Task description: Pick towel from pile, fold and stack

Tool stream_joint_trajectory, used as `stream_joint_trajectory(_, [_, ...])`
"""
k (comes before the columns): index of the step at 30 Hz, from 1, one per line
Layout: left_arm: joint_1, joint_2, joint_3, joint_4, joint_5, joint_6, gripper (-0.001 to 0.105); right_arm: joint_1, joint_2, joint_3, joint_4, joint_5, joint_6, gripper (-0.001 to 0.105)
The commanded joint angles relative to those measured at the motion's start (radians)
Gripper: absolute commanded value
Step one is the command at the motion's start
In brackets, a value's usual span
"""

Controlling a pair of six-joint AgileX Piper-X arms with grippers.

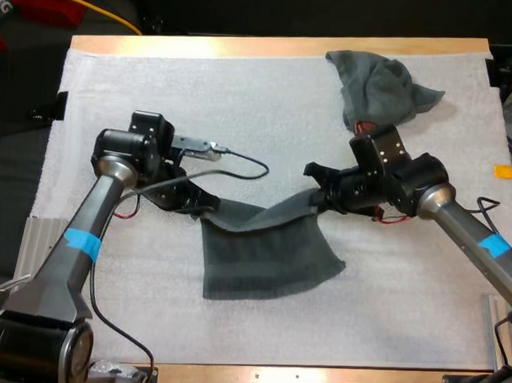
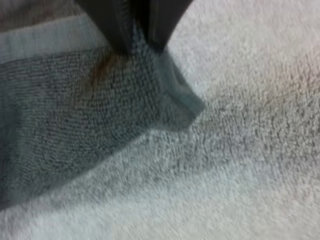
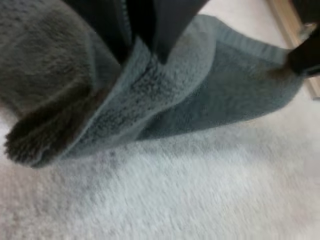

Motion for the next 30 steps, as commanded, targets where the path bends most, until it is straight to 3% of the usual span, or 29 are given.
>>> stream_joint_trajectory(1, [0.010, 0.014, -0.001, -0.009, 0.027, -0.007, 0.000, -0.013, 0.013, -0.002, -0.030, -0.036, 0.036, 0.001])
stream_joint_trajectory(9, [0.020, 0.058, -0.005, -0.088, 0.047, -0.046, 0.000, -0.043, 0.072, -0.002, -0.164, -0.043, 0.139, 0.001])
stream_joint_trajectory(15, [0.020, 0.058, -0.005, -0.204, 0.037, -0.137, 0.000, -0.063, 0.097, 0.006, -0.267, -0.029, 0.256, 0.001])
stream_joint_trajectory(18, [0.020, 0.058, -0.005, -0.245, -0.014, -0.177, 0.000, -0.072, 0.111, 0.009, -0.301, -0.011, 0.298, 0.001])
stream_joint_trajectory(21, [0.020, 0.058, -0.005, -0.282, -0.039, -0.193, 0.015, -0.071, 0.121, 0.009, -0.328, 0.025, 0.300, 0.003])
stream_joint_trajectory(24, [0.020, 0.058, -0.005, -0.314, -0.039, -0.216, 0.044, -0.071, 0.128, 0.009, -0.377, 0.028, 0.306, 0.014])
stream_joint_trajectory(26, [0.020, 0.058, -0.005, -0.325, -0.039, -0.232, 0.070, -0.071, 0.129, 0.009, -0.421, 0.027, 0.315, 0.027])
stream_joint_trajectory(27, [0.020, 0.058, -0.005, -0.325, -0.037, -0.232, 0.074, -0.071, 0.129, 0.009, -0.449, 0.027, 0.319, 0.034])
stream_joint_trajectory(30, [0.020, 0.055, -0.009, -0.324, -0.011, -0.230, 0.065, -0.071, 0.129, 0.009, -0.535, 0.012, 0.318, 0.054])
